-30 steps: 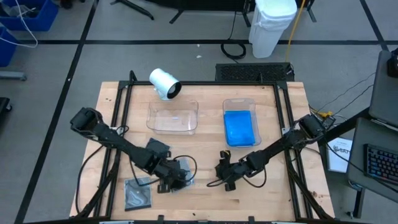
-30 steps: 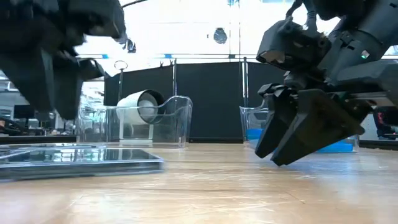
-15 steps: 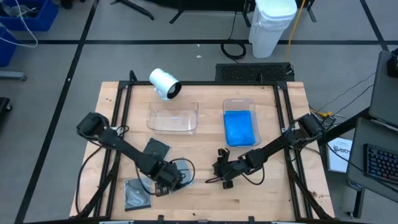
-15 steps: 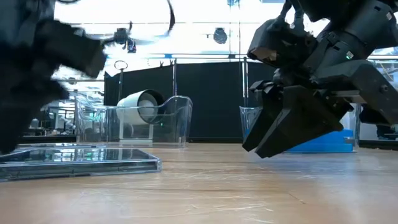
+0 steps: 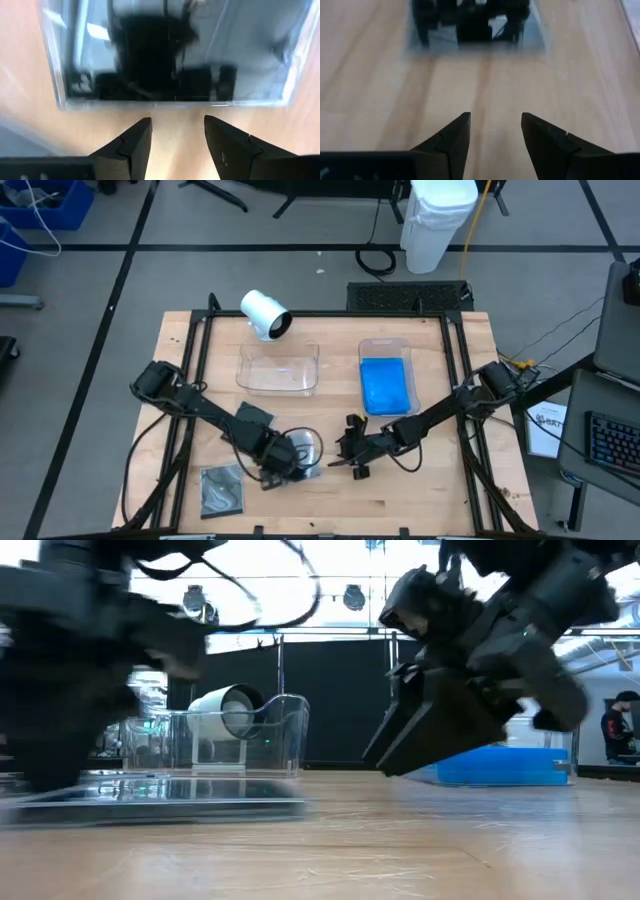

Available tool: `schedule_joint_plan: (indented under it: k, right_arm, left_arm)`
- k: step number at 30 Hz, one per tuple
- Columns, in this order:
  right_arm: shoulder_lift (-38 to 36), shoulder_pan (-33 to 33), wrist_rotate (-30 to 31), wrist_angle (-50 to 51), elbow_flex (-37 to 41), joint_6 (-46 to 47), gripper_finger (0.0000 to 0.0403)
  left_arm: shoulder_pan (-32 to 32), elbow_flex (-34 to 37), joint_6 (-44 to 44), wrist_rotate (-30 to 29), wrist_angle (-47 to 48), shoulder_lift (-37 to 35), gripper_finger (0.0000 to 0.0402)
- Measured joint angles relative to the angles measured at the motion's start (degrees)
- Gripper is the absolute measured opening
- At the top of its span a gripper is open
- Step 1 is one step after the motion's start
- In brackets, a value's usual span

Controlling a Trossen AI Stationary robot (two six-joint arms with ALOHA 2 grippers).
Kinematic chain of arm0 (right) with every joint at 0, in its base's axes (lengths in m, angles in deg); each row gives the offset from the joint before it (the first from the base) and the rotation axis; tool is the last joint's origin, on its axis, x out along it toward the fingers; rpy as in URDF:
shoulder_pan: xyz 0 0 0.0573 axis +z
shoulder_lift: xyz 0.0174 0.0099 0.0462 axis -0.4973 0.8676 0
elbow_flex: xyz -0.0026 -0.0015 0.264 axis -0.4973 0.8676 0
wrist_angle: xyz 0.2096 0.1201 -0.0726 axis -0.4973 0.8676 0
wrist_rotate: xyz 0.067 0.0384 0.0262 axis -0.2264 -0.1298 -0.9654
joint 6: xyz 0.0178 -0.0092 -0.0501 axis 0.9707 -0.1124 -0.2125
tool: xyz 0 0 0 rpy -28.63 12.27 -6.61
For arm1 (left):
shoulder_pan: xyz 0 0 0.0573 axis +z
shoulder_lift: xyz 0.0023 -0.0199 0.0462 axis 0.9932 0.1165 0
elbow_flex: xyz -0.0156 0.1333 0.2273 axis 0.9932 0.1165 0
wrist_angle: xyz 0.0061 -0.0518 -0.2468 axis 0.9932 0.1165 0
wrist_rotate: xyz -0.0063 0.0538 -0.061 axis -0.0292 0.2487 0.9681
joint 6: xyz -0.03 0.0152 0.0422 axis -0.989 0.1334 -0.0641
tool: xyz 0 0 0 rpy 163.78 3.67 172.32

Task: Pick & place jewel cases by type
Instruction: Put the top right black cd case into the left transparent bin

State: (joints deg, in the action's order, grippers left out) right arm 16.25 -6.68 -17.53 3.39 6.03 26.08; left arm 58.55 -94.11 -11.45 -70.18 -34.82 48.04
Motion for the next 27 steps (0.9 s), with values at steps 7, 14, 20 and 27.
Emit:
schedule_joint_plan:
  k: [7,14,20,27]
  right_arm:
    - [5.4,-1.7,-4.2,-3.8,-0.2,0.1,0.0171]
    - [6.0,-1.2,-3.5,-5.2,-0.1,0.6,0.0171]
    - [6.3,-1.2,-2.4,-11.8,0.3,-4.4,0.0171]
    - [5.5,-1.0,0.1,-12.8,0.3,-8.0,0.0171]
  left_arm:
    - [2.5,0.2,7.0,-5.0,-8.6,0.3,0.0191]
    - [3.5,0.4,7.5,-5.8,-9.5,0.3,0.0191]
    - [3.5,0.5,9.5,-6.5,-11.2,0.2,0.0191]
    - [3.5,0.5,9.6,-7.2,-11.4,0.2,0.0191]
